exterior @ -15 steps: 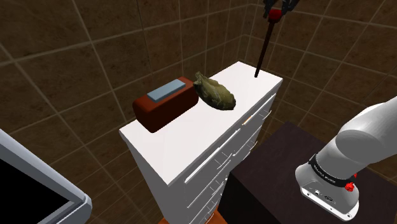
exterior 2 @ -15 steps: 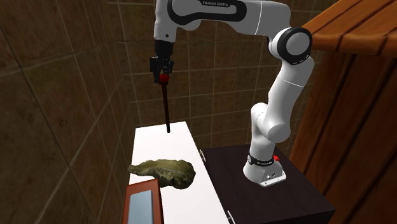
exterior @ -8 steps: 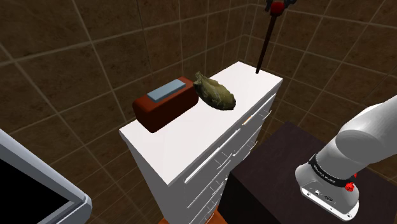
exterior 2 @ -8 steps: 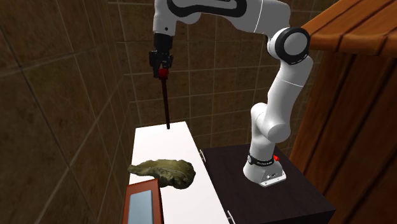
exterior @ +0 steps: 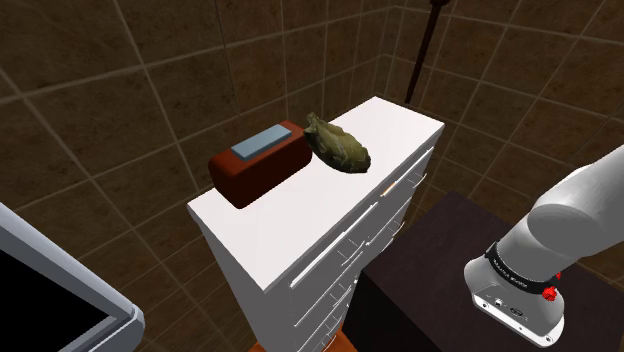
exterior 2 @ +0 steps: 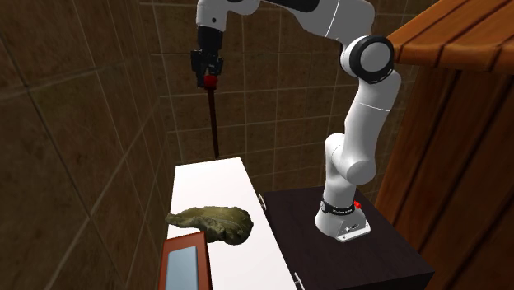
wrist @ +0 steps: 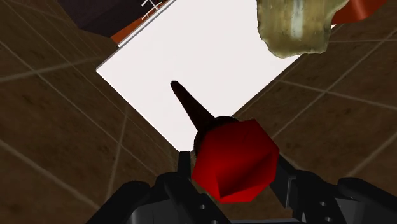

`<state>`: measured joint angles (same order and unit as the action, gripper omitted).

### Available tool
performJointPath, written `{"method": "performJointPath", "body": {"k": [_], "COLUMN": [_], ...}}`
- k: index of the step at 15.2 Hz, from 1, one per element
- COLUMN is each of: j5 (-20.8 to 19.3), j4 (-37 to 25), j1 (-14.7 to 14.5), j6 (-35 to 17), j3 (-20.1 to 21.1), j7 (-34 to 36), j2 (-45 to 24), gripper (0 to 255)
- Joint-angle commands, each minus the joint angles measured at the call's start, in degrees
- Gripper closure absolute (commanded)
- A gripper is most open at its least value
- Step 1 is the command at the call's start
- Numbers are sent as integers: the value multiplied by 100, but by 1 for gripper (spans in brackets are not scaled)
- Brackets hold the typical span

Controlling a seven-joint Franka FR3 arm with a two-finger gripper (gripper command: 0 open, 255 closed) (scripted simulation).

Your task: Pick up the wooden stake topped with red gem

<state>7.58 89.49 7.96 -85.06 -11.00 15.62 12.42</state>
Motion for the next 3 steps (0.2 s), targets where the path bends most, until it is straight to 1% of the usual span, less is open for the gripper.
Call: {"method": "performJointPath", "body": {"k": [1, 3], "j5": [19, 20], "j4": [-275, -294], "j1": [-1, -1], "j6": [184, 196], "j3": [-14, -15], "j7": [12, 13], "j2": [-94, -100], "gripper": [255, 255]}}
